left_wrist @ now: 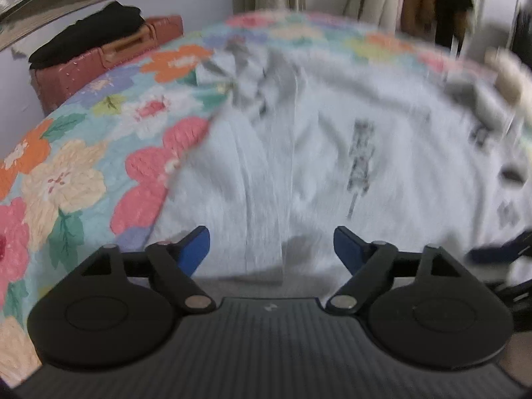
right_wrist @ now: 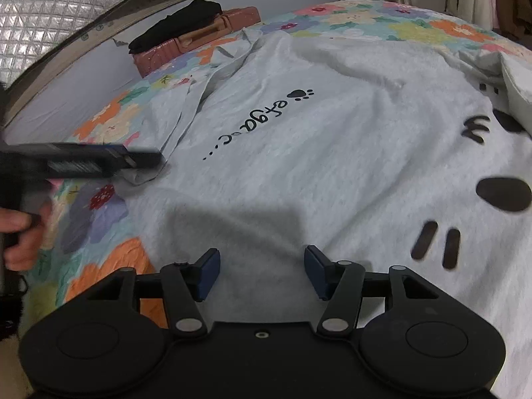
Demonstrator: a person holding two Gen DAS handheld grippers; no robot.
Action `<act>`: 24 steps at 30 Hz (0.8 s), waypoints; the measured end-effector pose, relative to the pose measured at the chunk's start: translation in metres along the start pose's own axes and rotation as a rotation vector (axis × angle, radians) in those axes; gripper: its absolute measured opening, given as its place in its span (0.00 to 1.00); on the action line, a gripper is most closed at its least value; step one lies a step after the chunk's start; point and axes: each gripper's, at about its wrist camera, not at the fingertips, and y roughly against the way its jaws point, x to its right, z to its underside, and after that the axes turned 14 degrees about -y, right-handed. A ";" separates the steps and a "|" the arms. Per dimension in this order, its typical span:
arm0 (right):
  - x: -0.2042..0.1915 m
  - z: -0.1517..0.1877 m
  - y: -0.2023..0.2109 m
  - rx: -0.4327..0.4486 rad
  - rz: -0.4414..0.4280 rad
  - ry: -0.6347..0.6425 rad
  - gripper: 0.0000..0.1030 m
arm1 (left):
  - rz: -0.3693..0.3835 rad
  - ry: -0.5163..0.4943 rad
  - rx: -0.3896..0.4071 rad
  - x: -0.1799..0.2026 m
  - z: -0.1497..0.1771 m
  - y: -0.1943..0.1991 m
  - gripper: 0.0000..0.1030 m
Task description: Fold clothes
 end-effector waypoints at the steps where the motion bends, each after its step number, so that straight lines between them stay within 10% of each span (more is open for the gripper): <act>1: 0.003 0.002 0.003 0.003 -0.010 -0.019 0.60 | -0.024 -0.010 -0.016 0.002 0.001 -0.006 0.76; 3: 0.009 0.007 0.007 0.011 -0.030 -0.053 0.60 | -0.066 -0.005 0.005 -0.002 0.002 -0.011 0.18; 4: 0.012 0.009 0.009 0.014 -0.040 -0.069 0.60 | -0.078 0.001 -0.005 -0.007 -0.001 -0.013 0.13; 12: 0.020 0.021 0.030 0.051 -0.003 -0.107 0.60 | -0.303 0.268 0.304 -0.093 -0.002 0.061 0.06; 16: 0.025 0.028 0.051 0.103 0.081 -0.143 0.60 | -0.456 0.463 0.281 -0.158 0.026 0.067 0.00; 20: 0.052 0.037 0.061 0.098 0.143 -0.175 0.60 | -0.226 0.773 0.089 -0.214 0.073 0.026 0.00; 24: 0.063 0.040 0.080 0.135 0.166 -0.201 0.60 | -0.148 0.763 0.003 -0.210 0.072 0.011 0.04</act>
